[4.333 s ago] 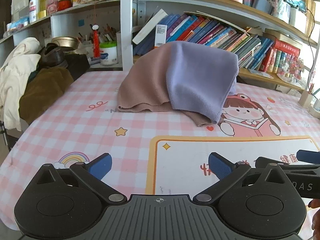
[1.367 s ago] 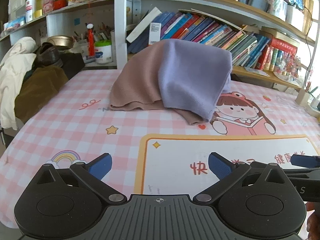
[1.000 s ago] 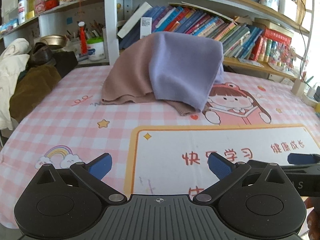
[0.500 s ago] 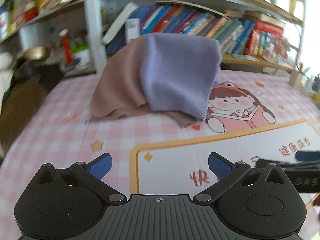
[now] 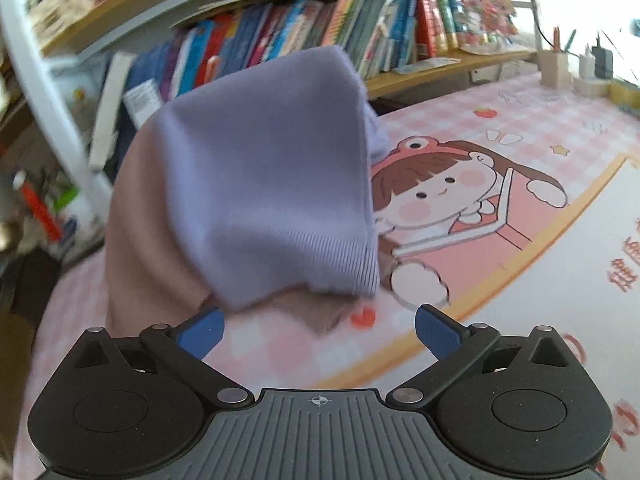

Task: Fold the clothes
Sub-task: 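Reach both grippers to the sweater and close the left gripper on its lavender hem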

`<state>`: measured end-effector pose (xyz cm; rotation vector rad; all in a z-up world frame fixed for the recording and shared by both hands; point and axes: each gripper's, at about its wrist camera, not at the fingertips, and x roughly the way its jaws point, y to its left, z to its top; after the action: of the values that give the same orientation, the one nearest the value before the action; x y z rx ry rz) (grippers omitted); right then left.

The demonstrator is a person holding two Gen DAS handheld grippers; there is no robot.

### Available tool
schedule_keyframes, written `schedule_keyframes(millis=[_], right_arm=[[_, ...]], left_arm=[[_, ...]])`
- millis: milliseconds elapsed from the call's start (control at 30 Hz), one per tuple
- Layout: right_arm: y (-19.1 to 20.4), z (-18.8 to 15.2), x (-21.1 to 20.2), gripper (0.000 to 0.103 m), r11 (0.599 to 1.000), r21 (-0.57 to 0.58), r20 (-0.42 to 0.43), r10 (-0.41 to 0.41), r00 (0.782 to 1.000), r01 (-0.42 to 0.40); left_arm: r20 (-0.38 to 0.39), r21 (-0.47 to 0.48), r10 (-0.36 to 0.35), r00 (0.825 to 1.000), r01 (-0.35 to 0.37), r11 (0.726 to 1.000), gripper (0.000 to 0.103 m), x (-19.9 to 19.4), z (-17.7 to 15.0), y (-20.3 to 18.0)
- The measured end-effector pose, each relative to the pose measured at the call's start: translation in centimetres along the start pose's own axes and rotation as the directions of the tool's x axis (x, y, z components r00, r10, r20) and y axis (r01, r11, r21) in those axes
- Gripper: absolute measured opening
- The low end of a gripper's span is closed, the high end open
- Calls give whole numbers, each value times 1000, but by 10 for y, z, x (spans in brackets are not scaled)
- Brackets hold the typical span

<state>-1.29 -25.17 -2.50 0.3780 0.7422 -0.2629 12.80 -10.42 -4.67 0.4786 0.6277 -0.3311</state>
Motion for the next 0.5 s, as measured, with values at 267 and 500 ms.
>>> schedule_keyframes(millis=[267,500], right_arm=[[-23,4,-12,103,996,50,25,-77,997,76],[-33,13,-6,99,999,49,9,-5,1000,4]], left_arm=[[36,92,119,992,-122,988,94,31,13,-9],[-13,21,33,999,-32,999,21,39,18,4]])
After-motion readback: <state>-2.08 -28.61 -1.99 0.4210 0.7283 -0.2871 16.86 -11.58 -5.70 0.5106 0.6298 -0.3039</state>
